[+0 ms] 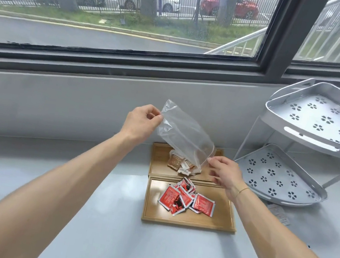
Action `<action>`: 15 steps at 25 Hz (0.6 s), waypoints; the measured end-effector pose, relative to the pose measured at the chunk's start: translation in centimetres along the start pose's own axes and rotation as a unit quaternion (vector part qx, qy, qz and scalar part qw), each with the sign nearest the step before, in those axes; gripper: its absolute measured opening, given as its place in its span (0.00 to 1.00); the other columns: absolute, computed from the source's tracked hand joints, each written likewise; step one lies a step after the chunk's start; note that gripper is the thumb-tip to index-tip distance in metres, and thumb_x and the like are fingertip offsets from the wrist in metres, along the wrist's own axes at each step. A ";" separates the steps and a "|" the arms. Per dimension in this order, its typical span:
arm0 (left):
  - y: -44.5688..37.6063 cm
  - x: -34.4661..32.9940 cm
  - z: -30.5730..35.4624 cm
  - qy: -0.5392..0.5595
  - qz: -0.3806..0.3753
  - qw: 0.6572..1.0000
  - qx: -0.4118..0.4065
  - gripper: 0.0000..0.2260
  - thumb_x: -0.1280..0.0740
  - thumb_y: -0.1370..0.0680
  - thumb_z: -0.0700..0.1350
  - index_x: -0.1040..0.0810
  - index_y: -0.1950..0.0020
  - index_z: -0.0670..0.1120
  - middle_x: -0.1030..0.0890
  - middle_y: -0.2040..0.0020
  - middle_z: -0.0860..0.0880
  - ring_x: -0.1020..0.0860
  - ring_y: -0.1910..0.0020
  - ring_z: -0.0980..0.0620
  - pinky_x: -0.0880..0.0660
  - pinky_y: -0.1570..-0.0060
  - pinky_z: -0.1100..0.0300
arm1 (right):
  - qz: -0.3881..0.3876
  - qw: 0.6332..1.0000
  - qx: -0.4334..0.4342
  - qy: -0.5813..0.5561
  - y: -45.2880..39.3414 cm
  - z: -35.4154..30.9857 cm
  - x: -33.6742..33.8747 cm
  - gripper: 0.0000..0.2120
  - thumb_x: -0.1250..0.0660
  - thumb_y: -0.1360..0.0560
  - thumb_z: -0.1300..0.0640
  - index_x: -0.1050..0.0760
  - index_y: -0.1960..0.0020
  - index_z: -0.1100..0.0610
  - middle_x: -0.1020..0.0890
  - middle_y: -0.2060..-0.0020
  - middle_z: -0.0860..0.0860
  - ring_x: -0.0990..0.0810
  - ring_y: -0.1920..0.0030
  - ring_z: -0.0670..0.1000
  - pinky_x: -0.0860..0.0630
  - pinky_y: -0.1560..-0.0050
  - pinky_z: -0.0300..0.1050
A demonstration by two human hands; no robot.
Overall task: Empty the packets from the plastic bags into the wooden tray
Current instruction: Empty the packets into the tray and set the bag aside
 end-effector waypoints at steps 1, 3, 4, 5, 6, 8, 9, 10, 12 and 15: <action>1.1 -0.4 -0.5 0.008 -0.006 1.000 0.006 0.04 0.33 0.23 0.47 0.19 0.54 0.49 0.20 0.62 0.52 0.23 0.60 0.52 0.29 0.59 0.60 | 0.004 1.000 0.008 0.010 1.1 0.1 1.2 0.02 0.29 0.25 0.57 0.20 0.56 0.56 0.19 0.62 0.51 0.23 0.66 0.49 0.29 0.67 0.42; 3.5 -1.4 -1.4 0.011 -0.018 1.000 0.012 0.03 0.32 0.23 0.45 0.20 0.55 0.49 0.21 0.63 0.52 0.24 0.62 0.51 0.30 0.58 0.61 | 0.005 1.000 0.017 0.024 3.5 0.7 3.7 0.02 0.28 0.26 0.57 0.20 0.56 0.55 0.18 0.62 0.50 0.23 0.66 0.49 0.28 0.65 0.42; 4.8 -2.0 -1.7 0.009 -0.024 1.000 0.011 0.03 0.32 0.24 0.43 0.20 0.55 0.49 0.21 0.63 0.52 0.24 0.62 0.51 0.29 0.58 0.60 | 0.004 1.000 0.018 0.025 4.8 1.0 5.0 0.02 0.28 0.27 0.58 0.20 0.55 0.56 0.18 0.62 0.51 0.23 0.66 0.49 0.28 0.64 0.42; 6.0 -2.7 -1.9 0.006 -0.028 1.000 0.010 0.03 0.32 0.24 0.41 0.20 0.56 0.49 0.21 0.63 0.52 0.24 0.62 0.51 0.29 0.57 0.60 | 0.003 0.999 0.019 0.026 6.0 1.5 6.3 0.02 0.28 0.27 0.58 0.20 0.55 0.57 0.18 0.62 0.51 0.23 0.65 0.49 0.28 0.64 0.42; 7.3 -3.4 -2.1 0.002 -0.032 0.999 0.010 0.04 0.32 0.24 0.40 0.20 0.56 0.49 0.21 0.64 0.52 0.24 0.62 0.51 0.28 0.57 0.60 | 0.003 0.999 0.021 0.027 7.4 2.0 7.7 0.03 0.28 0.27 0.59 0.20 0.54 0.58 0.18 0.62 0.52 0.23 0.65 0.49 0.28 0.64 0.41; 9.8 -5.4 -1.9 0.001 -0.040 0.999 0.008 0.05 0.31 0.25 0.39 0.20 0.57 0.49 0.20 0.64 0.52 0.23 0.62 0.51 0.28 0.57 0.59 | 0.006 0.999 0.025 0.026 10.1 3.4 10.7 0.02 0.28 0.27 0.61 0.20 0.55 0.58 0.20 0.64 0.52 0.24 0.65 0.50 0.29 0.66 0.41; 11.0 -6.8 -1.6 0.006 -0.049 0.999 0.007 0.05 0.31 0.25 0.39 0.20 0.57 0.49 0.19 0.63 0.52 0.23 0.62 0.51 0.27 0.57 0.59 | 0.010 0.999 0.024 0.026 11.3 4.1 12.3 0.02 0.28 0.27 0.61 0.20 0.55 0.59 0.20 0.64 0.53 0.25 0.66 0.50 0.29 0.68 0.40; 12.2 -8.3 -1.3 0.015 -0.062 0.998 0.008 0.05 0.31 0.24 0.39 0.20 0.56 0.49 0.19 0.63 0.52 0.22 0.62 0.52 0.26 0.57 0.59 | 0.015 0.999 0.021 0.029 12.6 5.0 13.9 0.02 0.28 0.27 0.62 0.20 0.56 0.59 0.21 0.65 0.53 0.25 0.66 0.50 0.29 0.70 0.38; 14.4 -11.7 -0.5 0.042 -0.097 0.994 0.016 0.04 0.31 0.23 0.39 0.21 0.53 0.48 0.18 0.61 0.51 0.21 0.63 0.52 0.25 0.63 0.61 | 0.031 0.999 0.016 0.037 15.0 6.9 17.2 0.01 0.28 0.27 0.63 0.20 0.56 0.60 0.21 0.65 0.54 0.25 0.69 0.48 0.30 0.72 0.37; 17.5 -18.1 0.9 0.056 -0.165 0.984 0.019 0.04 0.33 0.24 0.35 0.22 0.52 0.43 0.18 0.61 0.46 0.23 0.68 0.51 0.28 0.72 0.63 | 0.072 0.997 0.004 0.040 19.3 10.1 22.7 0.01 0.28 0.28 0.64 0.19 0.57 0.60 0.19 0.64 0.55 0.24 0.67 0.50 0.30 0.69 0.39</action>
Point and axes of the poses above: each hand's wrist, its own y-axis away from the middle knuckle, its own x-axis out of the back of the hand, z = x × y, the point moved 9 cm from there along -y, towards the middle knuckle
